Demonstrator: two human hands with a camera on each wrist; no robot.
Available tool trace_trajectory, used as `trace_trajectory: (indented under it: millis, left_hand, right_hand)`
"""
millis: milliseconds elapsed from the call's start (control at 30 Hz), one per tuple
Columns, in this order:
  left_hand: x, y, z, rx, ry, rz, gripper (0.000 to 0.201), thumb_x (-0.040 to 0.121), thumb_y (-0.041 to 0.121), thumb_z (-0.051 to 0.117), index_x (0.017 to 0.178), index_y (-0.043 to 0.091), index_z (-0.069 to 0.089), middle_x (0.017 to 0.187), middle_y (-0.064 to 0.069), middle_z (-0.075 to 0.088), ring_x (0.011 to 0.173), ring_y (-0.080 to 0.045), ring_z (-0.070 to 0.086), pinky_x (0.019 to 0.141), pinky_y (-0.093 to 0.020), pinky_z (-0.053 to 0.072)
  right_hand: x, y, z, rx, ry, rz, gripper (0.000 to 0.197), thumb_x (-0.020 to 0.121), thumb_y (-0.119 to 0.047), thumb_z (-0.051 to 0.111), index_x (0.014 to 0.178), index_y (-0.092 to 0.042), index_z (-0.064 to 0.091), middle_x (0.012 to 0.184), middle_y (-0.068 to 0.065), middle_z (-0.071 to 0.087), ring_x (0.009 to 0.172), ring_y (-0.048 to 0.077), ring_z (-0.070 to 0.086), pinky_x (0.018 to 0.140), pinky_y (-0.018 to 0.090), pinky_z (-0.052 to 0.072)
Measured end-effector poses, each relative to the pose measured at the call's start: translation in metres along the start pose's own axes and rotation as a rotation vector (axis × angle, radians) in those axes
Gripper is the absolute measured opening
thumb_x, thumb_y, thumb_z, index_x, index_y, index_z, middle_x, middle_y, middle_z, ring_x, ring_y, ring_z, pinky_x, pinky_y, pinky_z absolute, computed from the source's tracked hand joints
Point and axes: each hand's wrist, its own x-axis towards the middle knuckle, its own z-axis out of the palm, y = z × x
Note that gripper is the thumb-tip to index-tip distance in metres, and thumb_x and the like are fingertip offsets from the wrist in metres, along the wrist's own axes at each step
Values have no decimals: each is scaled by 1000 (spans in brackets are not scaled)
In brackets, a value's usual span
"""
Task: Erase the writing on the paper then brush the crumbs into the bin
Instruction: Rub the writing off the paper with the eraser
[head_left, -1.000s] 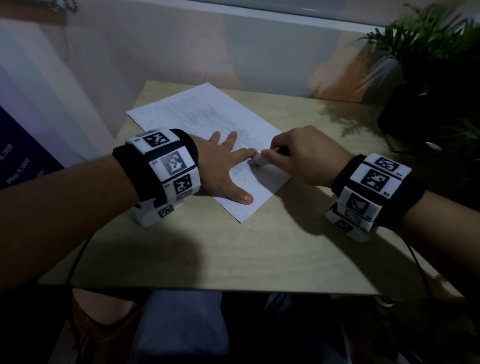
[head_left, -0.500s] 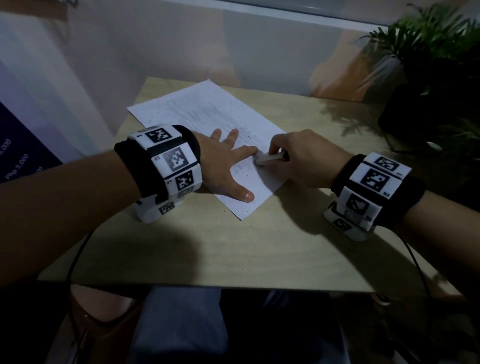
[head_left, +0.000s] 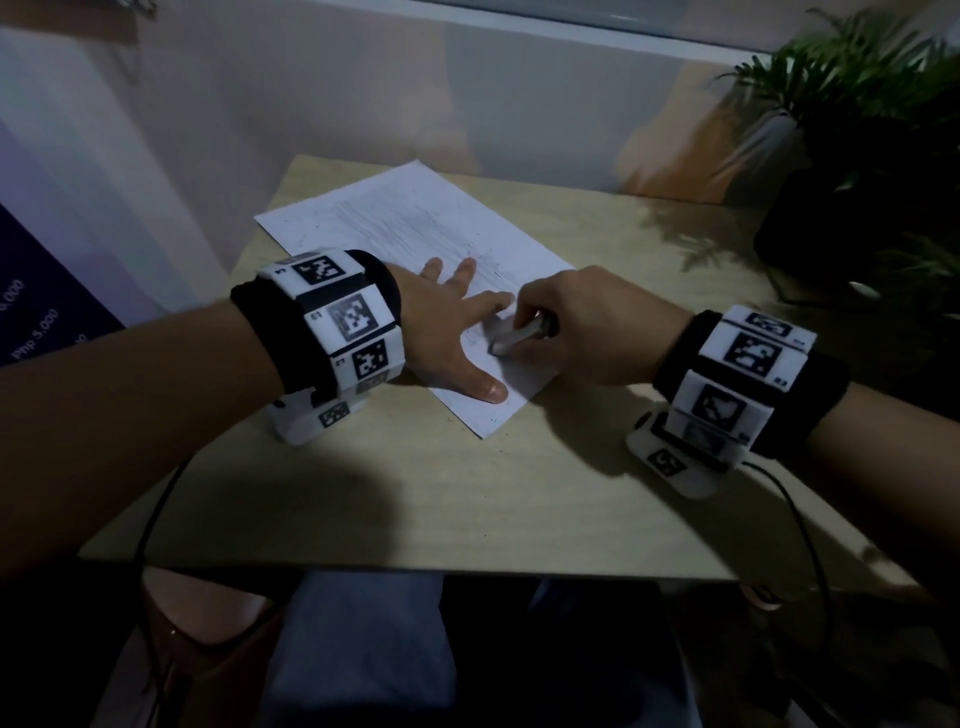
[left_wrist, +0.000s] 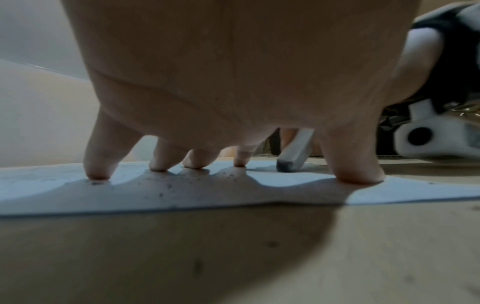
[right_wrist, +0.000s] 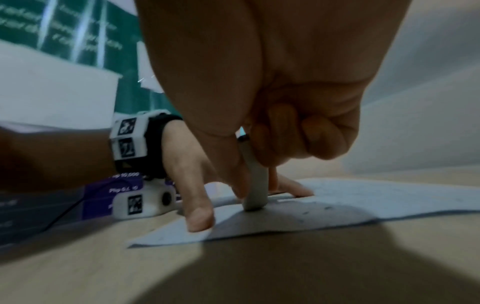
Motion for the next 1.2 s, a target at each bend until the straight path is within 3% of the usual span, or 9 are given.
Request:
trace_trajectory:
  millis: [167,233,333,500,633,767,867,1033,1200]
  left_hand:
    - [1,-1,1,2,-2,-6,125,58,103,36,155,47,-18,167,-2,-27,156,-38,-12,120,-68,13]
    - [2,-2,2,-4,4,4,124,59,102,38,156,46,-16,168,-3,-26,156,-38,-11,120,-68,14]
    - [3,-3,3,-7,7,4,125,57,105,37,154,49,-18,167,-3,-26,156,-38,-11,120,-69,12]
    - [5,-4,4,7,-1,-6,129,51,108,32,153,50,-22,167,-2,-28,156,-37,-12,119,-70,12]
    - [2,-2,2,-32,1,4,122,63,99,44,156,48,-16,167,-3,-27,156,-37,-13,120,-68,12]
    - [1,-1,2,-6,-2,-6,126,57,103,37,155,47,-19,167,-2,-27,156,-37,-12,120,-68,12]
    - [1,-2,2,-3,1,-2,125,58,103,38,155,48,-17,167,-2,-27,156,-37,-12,120,-68,14]
    - [1,-2,2,-14,2,3,121,65,99,43,156,46,-14,167,-3,-27,156,-36,-13,121,-67,13]
    - [2,-3,3,-10,-5,0,122,63,101,42,156,47,-17,167,-2,-28,156,-37,-13,120,-67,12]
  right_hand:
    - [4,6,3,-133,111,82,33,94,-48,58,92,-15,62,83,3,60,77,27,54,63,32,35]
    - [-1,-6,9,-134,105,6,27,95,-41,57,93,-14,63,79,-1,57,74,24,51,61,32,32]
    - [0,-1,-1,-15,1,39,30,90,-51,65,90,-21,62,70,-12,52,66,13,48,58,27,31]
    - [3,10,2,-137,113,150,37,95,-48,56,90,-12,63,81,7,59,76,30,55,61,32,34]
    - [-4,-12,7,-42,61,-6,28,94,-39,60,93,-11,66,82,3,63,75,24,55,65,32,38]
    - [10,9,-6,-85,43,121,36,90,-52,63,93,-16,68,83,1,62,78,24,55,65,30,36]
    - [8,0,3,-175,97,100,33,94,-43,57,92,-12,66,90,10,66,80,32,58,64,33,40]
    - [7,-9,-6,-66,-24,13,32,91,-47,64,97,-17,72,80,-3,63,71,17,52,64,29,36]
    - [15,0,-1,-179,62,123,35,92,-46,59,93,-12,69,90,10,68,82,31,61,66,36,48]
